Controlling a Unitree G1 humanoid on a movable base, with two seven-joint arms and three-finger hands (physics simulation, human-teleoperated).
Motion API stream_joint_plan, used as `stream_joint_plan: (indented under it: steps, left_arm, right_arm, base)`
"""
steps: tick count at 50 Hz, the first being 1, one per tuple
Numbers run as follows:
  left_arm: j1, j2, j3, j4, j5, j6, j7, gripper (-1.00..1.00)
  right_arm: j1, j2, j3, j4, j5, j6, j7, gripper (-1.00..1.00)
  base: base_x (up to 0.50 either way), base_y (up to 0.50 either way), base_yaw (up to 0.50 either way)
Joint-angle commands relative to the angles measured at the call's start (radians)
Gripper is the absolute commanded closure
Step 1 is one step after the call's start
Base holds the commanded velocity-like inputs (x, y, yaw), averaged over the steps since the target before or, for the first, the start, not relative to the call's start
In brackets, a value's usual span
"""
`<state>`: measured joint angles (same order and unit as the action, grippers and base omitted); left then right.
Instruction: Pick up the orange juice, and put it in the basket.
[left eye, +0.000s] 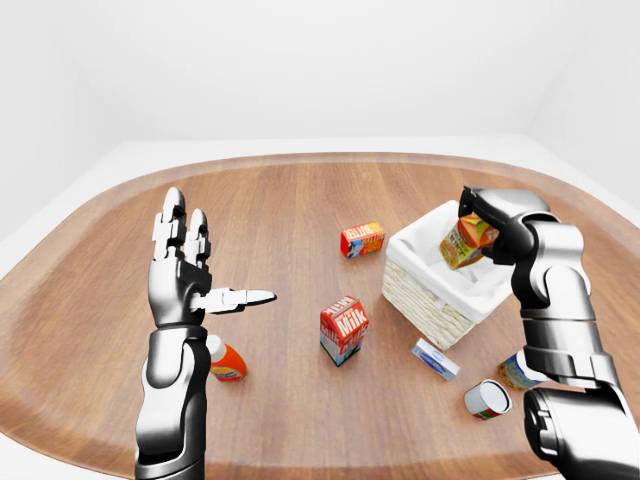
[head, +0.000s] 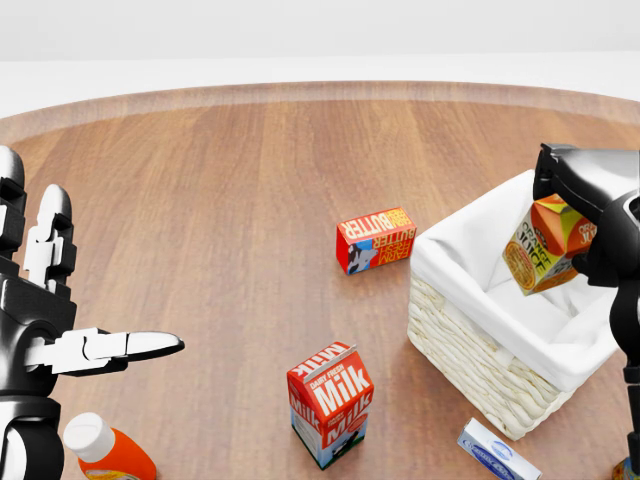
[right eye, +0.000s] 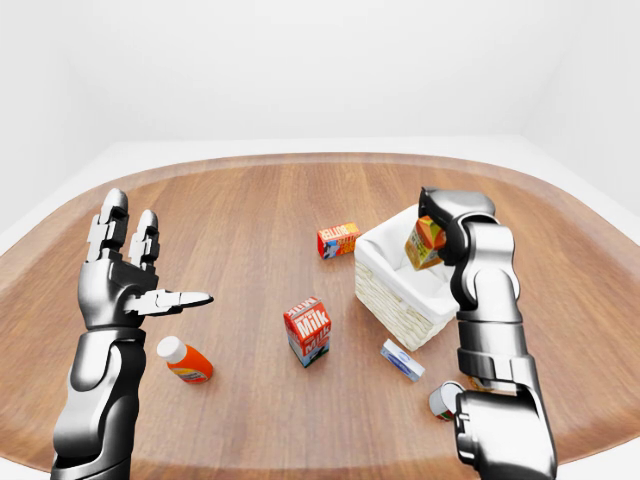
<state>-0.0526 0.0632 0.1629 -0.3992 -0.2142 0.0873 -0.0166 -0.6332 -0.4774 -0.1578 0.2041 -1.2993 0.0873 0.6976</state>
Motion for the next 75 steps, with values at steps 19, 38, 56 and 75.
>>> stream_joint_plan:
  steps: [19, 38, 56, 75]
  left_arm:
    - [0.000, 0.000, 0.000, 0.000, 0.000, 0.000, 0.000, -1.00]
    - [0.001, -0.001, 0.000, -0.001, -0.001, 0.000, 0.000, -1.00]
    - [0.001, -0.001, 0.000, 0.002, -0.002, 0.000, 0.001, -1.00]
    - [0.003, -0.002, -0.002, -0.004, -0.001, 0.000, 0.003, -1.00]
  right_arm:
    - [0.008, -0.014, -0.006, 0.038, -0.005, 0.000, 0.001, 1.00]
    - [-0.065, -0.035, 0.015, 0.214, 0.032, 0.000, 0.001, 1.00]
    - [-0.171, -0.049, 0.052, 0.422, 0.074, 0.000, -0.065, 1.00]
    - [-0.214, -0.062, 0.063, 0.516, 0.085, 0.000, -0.151, 1.00]
  base:
    - [0.00, 0.00, 0.00]
    - [0.00, 0.00, 0.00]
    - [0.00, 0.00, 0.00]
    - [0.00, 0.00, 0.00]
